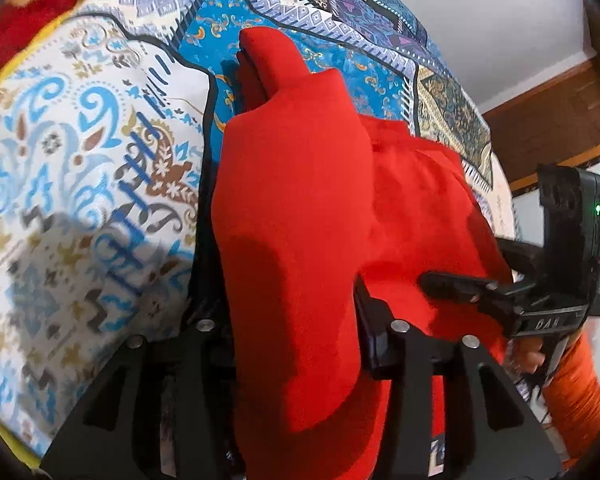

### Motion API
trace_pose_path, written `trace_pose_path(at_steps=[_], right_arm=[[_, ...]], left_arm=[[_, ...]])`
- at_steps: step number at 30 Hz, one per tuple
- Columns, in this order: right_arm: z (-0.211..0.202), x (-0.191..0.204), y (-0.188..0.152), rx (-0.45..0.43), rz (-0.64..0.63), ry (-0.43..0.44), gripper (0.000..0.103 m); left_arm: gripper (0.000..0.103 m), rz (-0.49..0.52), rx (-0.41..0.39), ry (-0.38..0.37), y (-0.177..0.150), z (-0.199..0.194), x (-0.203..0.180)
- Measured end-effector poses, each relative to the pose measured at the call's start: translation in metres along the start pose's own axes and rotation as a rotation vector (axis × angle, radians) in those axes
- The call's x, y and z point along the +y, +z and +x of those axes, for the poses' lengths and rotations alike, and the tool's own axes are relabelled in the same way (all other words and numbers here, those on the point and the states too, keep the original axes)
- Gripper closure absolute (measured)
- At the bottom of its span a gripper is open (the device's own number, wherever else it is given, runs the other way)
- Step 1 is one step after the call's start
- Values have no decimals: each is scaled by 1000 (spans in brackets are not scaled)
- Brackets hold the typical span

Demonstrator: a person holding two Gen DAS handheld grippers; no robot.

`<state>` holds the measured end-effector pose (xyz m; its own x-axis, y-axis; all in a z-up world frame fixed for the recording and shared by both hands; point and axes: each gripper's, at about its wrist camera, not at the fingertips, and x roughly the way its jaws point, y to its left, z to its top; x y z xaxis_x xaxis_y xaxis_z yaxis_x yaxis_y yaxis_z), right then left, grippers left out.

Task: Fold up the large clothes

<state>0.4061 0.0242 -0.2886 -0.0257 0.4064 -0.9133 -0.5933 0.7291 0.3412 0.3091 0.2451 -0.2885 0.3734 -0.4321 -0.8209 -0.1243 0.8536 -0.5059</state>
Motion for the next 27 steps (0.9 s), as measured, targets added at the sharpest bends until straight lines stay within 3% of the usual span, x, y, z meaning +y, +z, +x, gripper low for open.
trace_pose_path(at_steps=[5, 11, 15, 19, 21, 23, 27], right_arm=[[-23, -19, -25, -37, -9, -35, 24], [-74, -10, -50, -145, -53, -165, 23], [-90, 21, -59, -197, -130, -146, 23], [-66, 49, -63, -150, -203, -146, 23], [-44, 54, -63, -95, -224, -180, 23], [-27, 48, -70, -28, -215, -216, 23], [-36, 26, -85, -1, -182, -180, 23]], left_arm=[[29, 65, -74, 193, -19, -30, -12], [29, 101, -140, 269, -41, -64, -25], [26, 158, -141, 262, -54, -57, -47], [23, 172, -92, 333, -62, -28, -52], [21, 149, -60, 409, -63, -16, -41], [18, 126, -53, 391, -64, -15, -32], [9, 102, -72, 382, -72, -28, -17]])
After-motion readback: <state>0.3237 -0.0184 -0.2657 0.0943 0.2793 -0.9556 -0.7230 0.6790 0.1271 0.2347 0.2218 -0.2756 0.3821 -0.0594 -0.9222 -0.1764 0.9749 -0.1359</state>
